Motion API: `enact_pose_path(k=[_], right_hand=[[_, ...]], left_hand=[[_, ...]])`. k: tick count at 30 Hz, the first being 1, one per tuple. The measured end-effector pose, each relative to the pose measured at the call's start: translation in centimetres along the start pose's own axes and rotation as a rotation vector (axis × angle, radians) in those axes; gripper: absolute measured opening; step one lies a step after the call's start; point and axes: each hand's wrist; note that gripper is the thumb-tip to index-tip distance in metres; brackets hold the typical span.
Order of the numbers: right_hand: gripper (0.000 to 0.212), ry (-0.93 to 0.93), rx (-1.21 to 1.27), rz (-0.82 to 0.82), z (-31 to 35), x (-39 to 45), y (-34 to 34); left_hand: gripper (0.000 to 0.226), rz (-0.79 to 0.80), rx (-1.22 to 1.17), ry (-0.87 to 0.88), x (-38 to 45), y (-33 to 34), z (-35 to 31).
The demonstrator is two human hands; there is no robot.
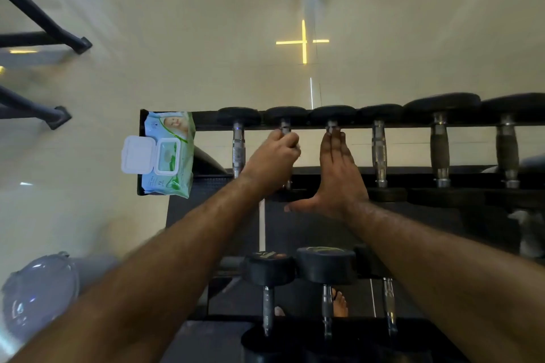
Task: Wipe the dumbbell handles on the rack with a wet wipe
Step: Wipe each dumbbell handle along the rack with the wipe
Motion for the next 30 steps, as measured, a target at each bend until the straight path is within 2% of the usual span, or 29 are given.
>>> enact_pose_path(k=[2,3,4,5,6,8,10,13,15,16,18,19,20,23,24,27,30], right_hand=[[0.177,-0.007,0.008,-0.001,0.0,-0.1,-0.1],[0.178,-0.008,0.015,-0.006,0.0,-0.1,-0.2],[0.178,-0.007,0.016,-0.009,-0.1,-0.1,-0.2],[0.179,-0.005,0.012,-0.009,-0.1,-0.1,-0.2],[0.179,-0.006,0.009,-0.009,0.0,-0.1,-0.1],[0.179,-0.006,0.016,-0.021,0.0,-0.1,-0.1],[0.18,0.007,0.028,-0.022,0.0,-0.1,-0.1],[0.179,0.01,0.04,-0.029,0.3,-0.2,-0.3],[0.178,0.009,0.031,-0.02,0.3,-0.3,-0.3],[0.178,0.01,0.028,-0.016,0.3,-0.3,-0.3],[0.179,0.019,0.03,-0.013,0.2,-0.3,-0.3],[0.18,0.022,0.032,-0.015,0.2,-0.3,-0.4],[0.18,0.022,0.032,-0.018,0.2,-0.3,-0.4],[0.179,0.018,0.021,-0.026,0.4,-0.3,-0.4],[0.179,0.018,0.023,-0.028,0.4,-0.3,-0.4],[0.181,0.016,0.046,-0.029,0.3,-0.2,-0.3],[0.18,0.014,0.021,-0.029,0.3,-0.1,-0.2]], left_hand=[[0.029,0.264,-0.11,0.096,-1.3,-1.1,0.8],[0.026,0.366,-0.176,0.075,-1.8,-1.8,1.1],[0.025,0.402,-0.242,0.01,-2.0,-2.4,1.4],[0.025,0.353,-0.302,-0.077,-2.0,-3.1,1.6],[0.026,0.219,-0.314,-0.133,-1.7,-3.4,1.9],[0.027,-0.075,-0.186,-0.178,-0.7,-3.6,2.0],[0.028,-0.163,-0.043,-0.144,0.5,-2.8,1.5],[0.032,-0.015,0.084,0.039,1.3,-1.5,0.7],[0.032,0.157,0.077,0.145,1.0,-1.7,0.1],[0.034,0.274,0.025,0.164,0.7,-1.6,-0.1],[0.032,0.542,-0.107,0.077,0.3,-2.0,-0.1],[0.027,0.61,-0.151,0.036,0.3,-2.3,0.1],[0.023,0.618,-0.205,-0.009,0.6,-2.6,0.4],[0.025,0.407,-0.37,-0.139,2.0,-3.8,-0.1],[0.025,0.389,-0.387,-0.147,2.3,-3.9,-0.7],[0.023,0.582,-0.297,-0.066,1.9,-3.2,-2.5],[0.02,0.602,-0.33,-0.046,0.9,-4.5,-0.4]])
Point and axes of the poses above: each hand's wrist, its own x-axis towards the middle knuckle, its own y-axis out of the palm, z = x × y, and after that the axes turned 6 degrees about -z, right-handed
